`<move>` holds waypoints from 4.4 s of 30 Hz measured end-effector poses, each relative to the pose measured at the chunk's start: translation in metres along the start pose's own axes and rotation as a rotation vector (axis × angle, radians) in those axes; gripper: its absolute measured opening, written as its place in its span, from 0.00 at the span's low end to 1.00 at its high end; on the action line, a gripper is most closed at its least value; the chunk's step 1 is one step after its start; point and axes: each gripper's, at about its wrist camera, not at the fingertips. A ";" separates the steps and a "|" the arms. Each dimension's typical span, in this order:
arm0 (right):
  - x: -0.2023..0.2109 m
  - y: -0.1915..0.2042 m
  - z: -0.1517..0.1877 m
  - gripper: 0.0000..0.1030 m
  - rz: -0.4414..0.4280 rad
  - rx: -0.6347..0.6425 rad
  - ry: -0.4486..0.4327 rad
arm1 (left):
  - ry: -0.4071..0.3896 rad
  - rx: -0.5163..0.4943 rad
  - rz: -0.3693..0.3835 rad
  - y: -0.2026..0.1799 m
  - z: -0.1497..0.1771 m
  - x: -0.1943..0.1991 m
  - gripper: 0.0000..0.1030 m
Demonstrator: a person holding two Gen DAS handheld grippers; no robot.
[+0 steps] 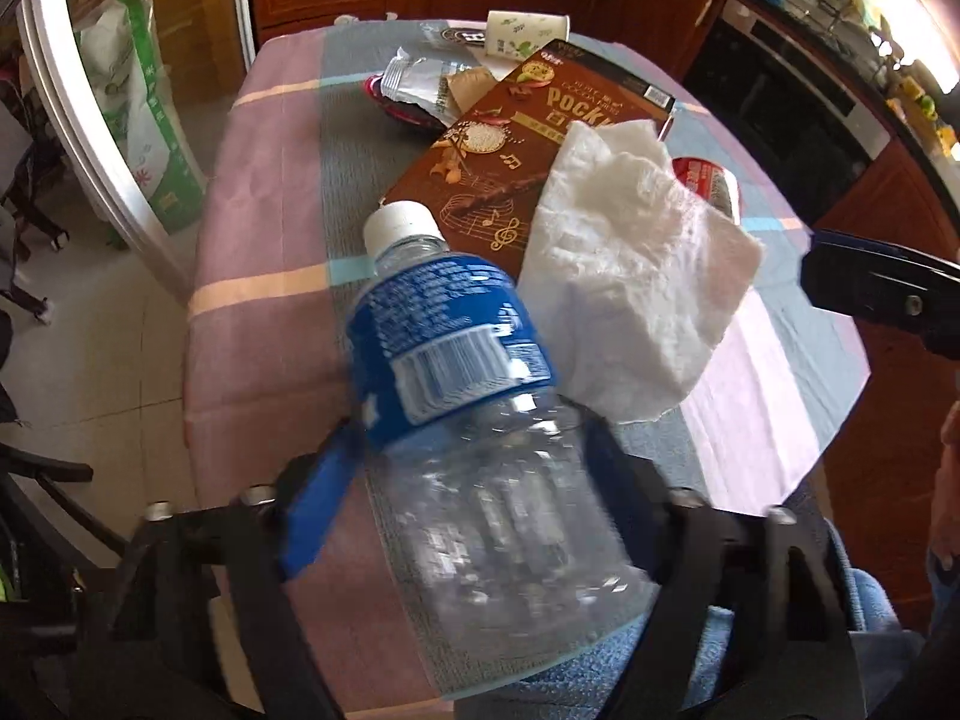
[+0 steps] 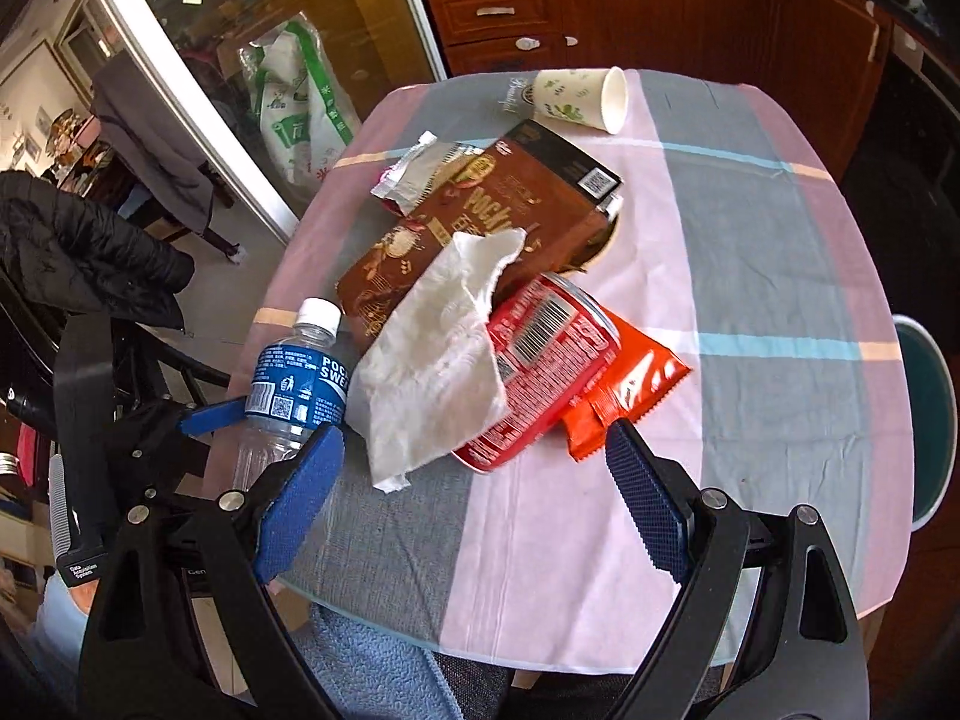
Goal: Collect trash
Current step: 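Grasp the clear water bottle with the left gripper while the right gripper grasps the white tissue, then carry the bottle and tissue over the trash bin with both grippers, then open both grippers to drop the bottle and tissue into the bin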
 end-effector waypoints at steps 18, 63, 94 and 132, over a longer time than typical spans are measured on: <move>-0.084 0.075 -0.029 0.83 0.044 0.230 0.172 | -0.010 0.067 0.041 0.060 0.001 0.000 0.68; 0.109 -0.222 0.064 0.04 -0.054 -0.396 -0.310 | -0.111 -0.386 0.182 -0.239 -0.107 0.020 0.63; 0.030 -0.449 0.142 0.64 -0.167 -0.838 -0.214 | 0.200 -0.640 0.063 -0.460 -0.177 -0.161 0.65; 0.086 -0.296 0.094 0.88 -0.067 -0.619 -0.220 | 0.008 -0.430 0.128 -0.319 -0.119 -0.033 0.95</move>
Point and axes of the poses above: each gripper's, at about its wrist camera, not at the fingertips, and x roughly against the way its jaws point, y to its left, z to its underside, and after that the axes turned 9 degrees about y, right-handed
